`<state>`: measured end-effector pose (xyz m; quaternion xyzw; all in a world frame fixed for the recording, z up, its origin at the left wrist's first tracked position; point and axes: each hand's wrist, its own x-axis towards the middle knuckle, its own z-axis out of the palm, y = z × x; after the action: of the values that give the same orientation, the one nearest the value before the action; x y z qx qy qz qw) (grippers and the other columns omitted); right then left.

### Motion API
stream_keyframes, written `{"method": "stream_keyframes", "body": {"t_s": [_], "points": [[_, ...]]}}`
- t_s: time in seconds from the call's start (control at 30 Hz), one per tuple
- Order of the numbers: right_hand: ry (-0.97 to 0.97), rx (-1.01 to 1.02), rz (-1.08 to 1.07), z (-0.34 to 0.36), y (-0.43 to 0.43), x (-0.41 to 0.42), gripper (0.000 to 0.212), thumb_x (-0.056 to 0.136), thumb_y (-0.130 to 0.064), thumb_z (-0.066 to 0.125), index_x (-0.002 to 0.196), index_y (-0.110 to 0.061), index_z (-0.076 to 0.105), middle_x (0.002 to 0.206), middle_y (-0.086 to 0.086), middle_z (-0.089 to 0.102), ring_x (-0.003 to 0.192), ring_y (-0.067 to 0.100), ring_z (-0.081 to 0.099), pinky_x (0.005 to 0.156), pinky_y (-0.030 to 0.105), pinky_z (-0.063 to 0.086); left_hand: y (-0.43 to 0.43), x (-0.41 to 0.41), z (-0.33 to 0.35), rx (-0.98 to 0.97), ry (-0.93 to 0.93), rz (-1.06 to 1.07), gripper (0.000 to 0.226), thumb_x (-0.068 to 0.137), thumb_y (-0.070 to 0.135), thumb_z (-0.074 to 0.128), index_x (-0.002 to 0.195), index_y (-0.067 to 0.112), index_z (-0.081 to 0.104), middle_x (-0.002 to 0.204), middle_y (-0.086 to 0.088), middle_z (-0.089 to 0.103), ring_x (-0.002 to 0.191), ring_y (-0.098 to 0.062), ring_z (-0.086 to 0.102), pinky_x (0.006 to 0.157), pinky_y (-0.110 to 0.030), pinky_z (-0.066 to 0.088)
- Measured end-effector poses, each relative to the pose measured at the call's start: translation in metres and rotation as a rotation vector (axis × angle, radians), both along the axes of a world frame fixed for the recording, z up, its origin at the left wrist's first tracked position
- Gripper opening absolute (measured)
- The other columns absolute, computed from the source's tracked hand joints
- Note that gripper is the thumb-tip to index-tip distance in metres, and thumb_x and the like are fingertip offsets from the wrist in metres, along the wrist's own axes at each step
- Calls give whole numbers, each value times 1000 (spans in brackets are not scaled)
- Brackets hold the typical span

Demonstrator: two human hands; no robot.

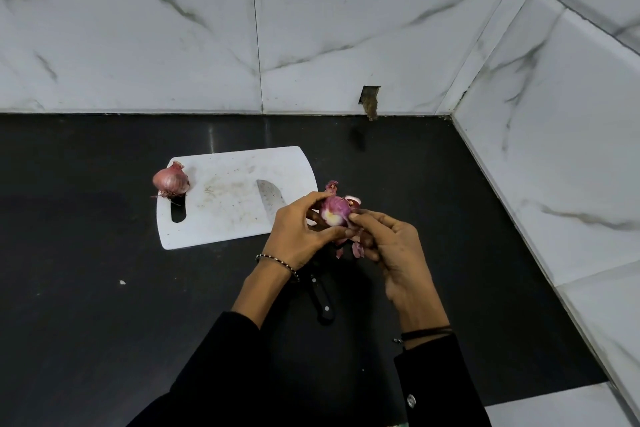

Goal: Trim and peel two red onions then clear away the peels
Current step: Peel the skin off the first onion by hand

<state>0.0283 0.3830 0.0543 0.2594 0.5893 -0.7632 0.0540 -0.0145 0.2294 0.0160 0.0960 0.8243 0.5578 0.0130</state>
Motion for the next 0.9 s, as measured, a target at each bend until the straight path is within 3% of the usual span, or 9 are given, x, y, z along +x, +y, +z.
{"method": "stream_keyframes", "body": {"t_s": [0.13,0.3,0.4,0.5,0.6,0.7,0.8,0.9], "points": [[-27,-19,19,-2,2,0,24,84,-9,77,106,-1,73,57,-1,60,46,5,41,39,15,35,0,-1,-1,-63,35,-14,64,73,34,86,130,20,61,111,2,64,92,-9,64,80,-24,57],[-22,-193,-37,-5,0,-3,23,82,-7,76,104,2,74,72,4,61,53,6,43,39,15,33,0,-2,-6,-51,38,-45,64,76,25,85,134,18,59,114,1,54,101,-12,60,81,-22,56],[-45,-363,-78,-1,0,-3,6,84,-7,72,85,-5,78,75,4,65,52,6,43,37,14,32,-1,-2,-6,-32,15,-83,64,77,22,84,135,19,58,113,2,54,101,-11,59,85,-24,56],[-31,-470,-139,3,4,-2,17,88,-9,69,74,-9,79,78,5,65,54,8,41,37,14,34,-5,-1,-8,0,-62,-124,64,77,19,84,135,21,57,115,4,56,102,-11,61,85,-17,54],[-20,-260,-165,2,6,1,6,88,-10,72,85,-8,78,72,4,66,56,10,43,38,16,37,-8,1,-10,96,-158,-116,62,78,21,84,133,27,56,119,5,62,103,-10,64,87,-20,55],[4,-17,-163,-8,7,4,12,91,-12,71,102,-9,73,77,4,73,58,12,58,44,17,45,-8,0,-7,179,-228,-67,53,78,26,84,124,28,58,115,7,67,102,-9,66,89,-24,54],[12,193,-115,-17,7,3,15,95,-20,67,108,-16,72,94,0,76,80,11,73,66,22,54,-7,1,0,327,-321,-34,43,81,24,80,120,19,63,108,-1,73,96,-13,70,86,-26,56],[17,323,-59,-27,10,0,13,95,-23,66,106,-25,73,97,-5,75,96,14,72,85,32,58,-6,5,12,499,-448,-31,32,90,25,70,118,12,65,103,-8,73,86,-19,74,78,-28,59]]}}
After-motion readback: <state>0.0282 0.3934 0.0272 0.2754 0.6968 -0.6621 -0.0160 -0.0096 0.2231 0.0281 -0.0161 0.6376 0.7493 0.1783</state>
